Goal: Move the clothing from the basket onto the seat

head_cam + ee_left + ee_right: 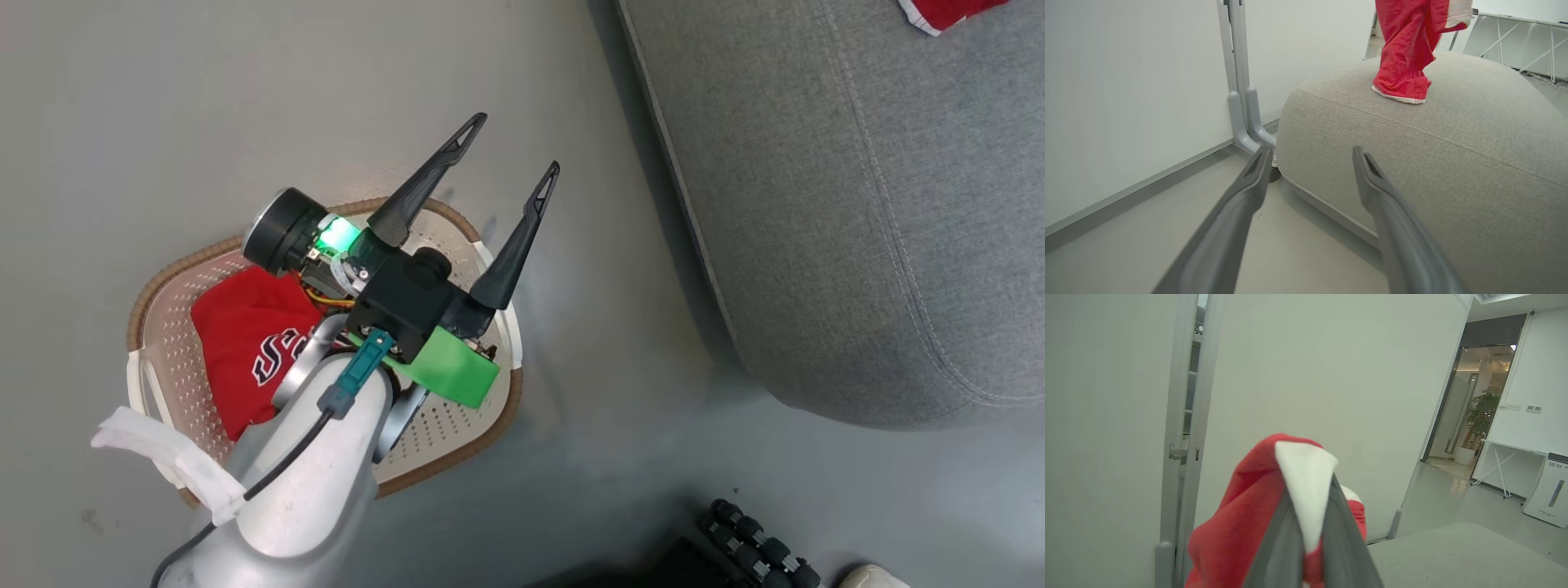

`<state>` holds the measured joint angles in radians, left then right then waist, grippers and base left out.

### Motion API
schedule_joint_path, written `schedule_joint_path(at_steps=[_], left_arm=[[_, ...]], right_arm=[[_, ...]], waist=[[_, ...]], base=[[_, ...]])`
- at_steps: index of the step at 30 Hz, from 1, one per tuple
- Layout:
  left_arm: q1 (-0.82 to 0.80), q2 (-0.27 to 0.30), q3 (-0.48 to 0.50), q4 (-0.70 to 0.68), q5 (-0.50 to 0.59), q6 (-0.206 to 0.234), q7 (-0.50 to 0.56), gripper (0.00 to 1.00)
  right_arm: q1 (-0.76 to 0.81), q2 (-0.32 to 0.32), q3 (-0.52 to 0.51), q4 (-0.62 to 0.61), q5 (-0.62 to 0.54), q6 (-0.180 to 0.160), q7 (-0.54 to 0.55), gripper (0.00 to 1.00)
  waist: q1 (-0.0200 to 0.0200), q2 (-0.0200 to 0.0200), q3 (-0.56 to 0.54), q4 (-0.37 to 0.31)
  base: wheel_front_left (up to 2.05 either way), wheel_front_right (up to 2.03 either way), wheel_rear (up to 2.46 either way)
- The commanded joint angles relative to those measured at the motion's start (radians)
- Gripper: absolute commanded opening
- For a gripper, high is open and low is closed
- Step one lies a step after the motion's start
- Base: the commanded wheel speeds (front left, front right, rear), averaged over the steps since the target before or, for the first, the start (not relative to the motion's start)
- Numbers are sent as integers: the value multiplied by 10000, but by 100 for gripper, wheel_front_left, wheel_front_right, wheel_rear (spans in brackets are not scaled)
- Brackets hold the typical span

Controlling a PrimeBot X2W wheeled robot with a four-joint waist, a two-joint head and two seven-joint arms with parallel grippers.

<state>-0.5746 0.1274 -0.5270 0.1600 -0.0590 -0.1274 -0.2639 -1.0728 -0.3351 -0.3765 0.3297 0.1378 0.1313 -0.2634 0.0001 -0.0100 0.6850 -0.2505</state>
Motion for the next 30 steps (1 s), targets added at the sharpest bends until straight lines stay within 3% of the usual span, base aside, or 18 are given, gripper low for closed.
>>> schedule_joint_path(at_steps=[1, 8, 19, 20, 21, 30], left_arm=[[-197, 106, -11, 8, 44, -36, -9, 100], [-308, 90, -76, 65, -32, -37, -9, 100], [-99, -5, -53, 133, -141, 33, -9, 100], [-51, -10, -46, 146, -160, 42, -9, 100], [-12, -19, -37, 148, -177, 51, -9, 100], [707, -138, 206, 176, -398, 188, -9, 100]], right_arm=[[-34, 68, -2, 339, -130, -10, -22, 0], [528, 587, -217, 1926, -494, -10, -21, 0], [1717, 1089, -243, 2986, -494, -10, -21, 0], [1815, 1105, -286, 2997, -497, -10, -21, 40], [1900, 1134, -313, 2982, -482, -10, -21, 100], [3456, 1269, -19, 1600, -412, -10, -23, 100]], waist=[[-1, 100, 247, 18], [-1, 100, 314, 107], [-1, 100, -127, 162], [-1, 100, -216, 158], [-1, 100, -289, 154], [-1, 100, -1708, 86]], base=[[0, 0, 0], [0, 0, 0], [0, 0, 0], [0, 0, 0], [0, 0, 0], [0, 0, 0]])
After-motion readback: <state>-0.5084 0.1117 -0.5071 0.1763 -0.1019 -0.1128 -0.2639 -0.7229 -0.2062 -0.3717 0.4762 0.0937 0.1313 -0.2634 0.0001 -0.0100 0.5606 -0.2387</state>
